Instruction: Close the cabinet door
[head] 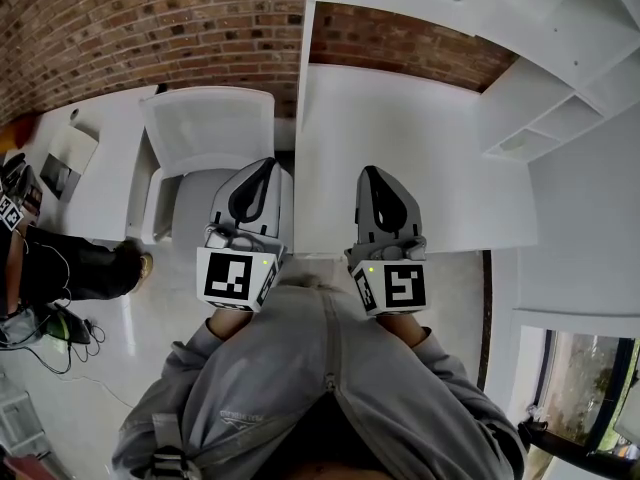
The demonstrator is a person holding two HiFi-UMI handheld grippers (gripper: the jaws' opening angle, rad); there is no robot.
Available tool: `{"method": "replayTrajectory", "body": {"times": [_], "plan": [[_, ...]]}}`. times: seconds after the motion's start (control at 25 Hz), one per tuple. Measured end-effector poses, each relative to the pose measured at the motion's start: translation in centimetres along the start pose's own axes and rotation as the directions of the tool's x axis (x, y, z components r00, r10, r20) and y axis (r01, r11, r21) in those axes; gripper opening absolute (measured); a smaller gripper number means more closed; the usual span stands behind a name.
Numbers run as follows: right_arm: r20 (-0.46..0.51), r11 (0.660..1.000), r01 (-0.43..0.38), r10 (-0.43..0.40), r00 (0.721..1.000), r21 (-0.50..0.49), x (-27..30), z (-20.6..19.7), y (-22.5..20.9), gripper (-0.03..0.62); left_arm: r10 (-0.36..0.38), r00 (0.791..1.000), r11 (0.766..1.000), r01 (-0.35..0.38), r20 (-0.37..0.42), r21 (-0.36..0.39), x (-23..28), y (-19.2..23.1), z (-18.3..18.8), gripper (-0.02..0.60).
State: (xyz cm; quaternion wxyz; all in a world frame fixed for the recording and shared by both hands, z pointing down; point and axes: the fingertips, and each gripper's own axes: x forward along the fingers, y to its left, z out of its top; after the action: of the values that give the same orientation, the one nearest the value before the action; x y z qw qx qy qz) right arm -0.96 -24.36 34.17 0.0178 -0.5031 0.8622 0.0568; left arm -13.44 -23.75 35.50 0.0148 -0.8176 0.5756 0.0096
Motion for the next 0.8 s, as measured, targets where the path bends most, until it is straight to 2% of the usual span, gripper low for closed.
{"method": "replayTrajectory", "body": {"times": [0.28,0.48,0.8], "plan": [[-0.016,0.999,0.001,-0.001,1.000,0.041,0.0,-0.1,-0.2,0.026,-0.011,1.000,1.000,0.011,0.013,-0.003,0.4,0.1,0.6,0.006],[-0.010,1.000,-0.002,0.002,1.000,0.014,-0.3,-0.5,-0.9,0.026,-0.021,1.000,1.000,0.021,0.005,0.001,0.5,-0.6,0.5,0.006],[-0.016,0.998,-0.014,0.015,1.000,0.057,-0.8,-0.1,-0.7,0.026,-0.037,0.999,0.999,0.037,-0.002,0.001,0.2,-2.1,0.4,0.006]]}}
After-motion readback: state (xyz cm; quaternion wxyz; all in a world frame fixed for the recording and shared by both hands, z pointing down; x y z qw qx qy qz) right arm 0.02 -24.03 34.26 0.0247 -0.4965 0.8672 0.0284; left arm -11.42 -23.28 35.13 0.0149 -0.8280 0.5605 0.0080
